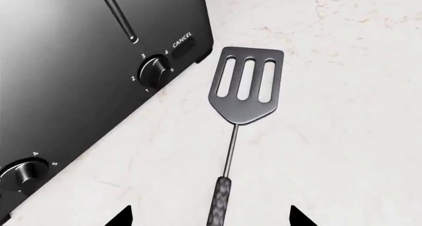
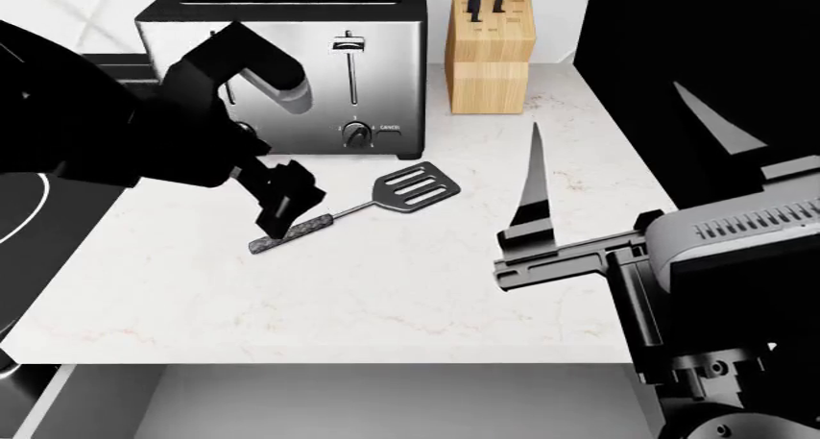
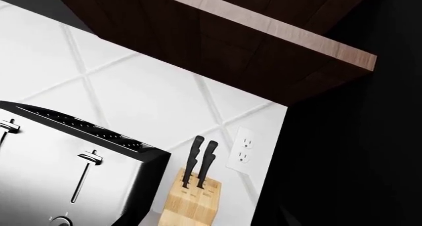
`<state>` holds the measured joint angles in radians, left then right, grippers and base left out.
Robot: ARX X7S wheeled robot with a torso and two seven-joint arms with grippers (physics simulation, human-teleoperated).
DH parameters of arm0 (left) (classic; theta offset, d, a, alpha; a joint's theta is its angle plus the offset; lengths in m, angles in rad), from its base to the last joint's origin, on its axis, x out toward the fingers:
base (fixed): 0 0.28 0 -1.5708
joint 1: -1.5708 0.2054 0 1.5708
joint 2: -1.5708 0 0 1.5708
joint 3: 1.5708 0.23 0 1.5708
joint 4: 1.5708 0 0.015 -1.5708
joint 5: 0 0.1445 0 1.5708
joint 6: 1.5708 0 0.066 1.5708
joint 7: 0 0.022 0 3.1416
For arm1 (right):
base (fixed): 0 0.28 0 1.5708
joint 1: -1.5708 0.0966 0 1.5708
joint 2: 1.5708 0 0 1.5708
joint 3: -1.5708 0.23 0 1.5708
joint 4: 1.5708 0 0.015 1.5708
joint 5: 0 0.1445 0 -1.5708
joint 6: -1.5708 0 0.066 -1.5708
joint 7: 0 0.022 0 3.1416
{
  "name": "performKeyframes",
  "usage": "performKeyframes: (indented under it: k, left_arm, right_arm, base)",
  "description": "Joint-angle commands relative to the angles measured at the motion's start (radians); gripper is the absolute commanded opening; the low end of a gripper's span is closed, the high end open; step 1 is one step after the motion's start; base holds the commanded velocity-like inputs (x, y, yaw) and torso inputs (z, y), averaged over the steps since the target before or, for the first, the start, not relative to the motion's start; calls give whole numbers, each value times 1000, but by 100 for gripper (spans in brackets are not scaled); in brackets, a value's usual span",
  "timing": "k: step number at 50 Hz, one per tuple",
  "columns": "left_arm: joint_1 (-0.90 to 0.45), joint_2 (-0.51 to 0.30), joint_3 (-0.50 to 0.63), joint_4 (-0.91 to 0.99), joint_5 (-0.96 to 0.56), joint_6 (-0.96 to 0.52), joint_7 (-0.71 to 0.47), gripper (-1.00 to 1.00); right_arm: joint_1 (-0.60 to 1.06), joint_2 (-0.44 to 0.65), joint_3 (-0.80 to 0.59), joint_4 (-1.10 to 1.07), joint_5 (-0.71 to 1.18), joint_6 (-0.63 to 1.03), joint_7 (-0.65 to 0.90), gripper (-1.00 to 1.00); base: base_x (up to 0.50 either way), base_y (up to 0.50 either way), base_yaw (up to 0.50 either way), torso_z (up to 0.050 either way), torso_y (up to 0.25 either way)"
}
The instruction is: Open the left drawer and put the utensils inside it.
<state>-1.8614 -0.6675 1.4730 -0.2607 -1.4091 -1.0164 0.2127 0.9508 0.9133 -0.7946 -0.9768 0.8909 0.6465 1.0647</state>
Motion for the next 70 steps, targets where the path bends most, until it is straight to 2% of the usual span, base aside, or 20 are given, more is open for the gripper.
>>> performKeyframes:
  k: [1,18,35,48,57,58,70]
  left_arm:
    - [43,20,9,-36,21,33,18,100]
    - [104,54,18,-119,49,80,28,100]
    - [147,89,63,-164,68,52,57,100]
    - [172,124,102,-221,116,39,4,100]
    - [182,129,123,-210,130,31,18,100]
    - [183,129,124,-209,132,31,19,-100]
    - [182,116,125,-183,139,38,24,-100]
  right_arm:
    - [-3,1,-6,1,-4,-2,3,100]
    - [0,4,-9,0,4,0,10,100]
    - [-1,11,-12,-1,3,-6,12,100]
    - [2,9,-17,0,3,-6,13,100]
    - [-3,13,-18,1,-2,-14,14,100]
    - [-3,14,-19,1,-2,-15,13,100]
    - [6,8,-24,5,0,-16,10,100]
  base:
    - [0,0,0,0,0]
    - [0,0,0,0,0]
    - [0,0,0,0,0]
    - [0,0,0,0,0]
    - [0,0,0,0,0]
    - [0,0,0,0,0]
    - [0,0,0,0,0]
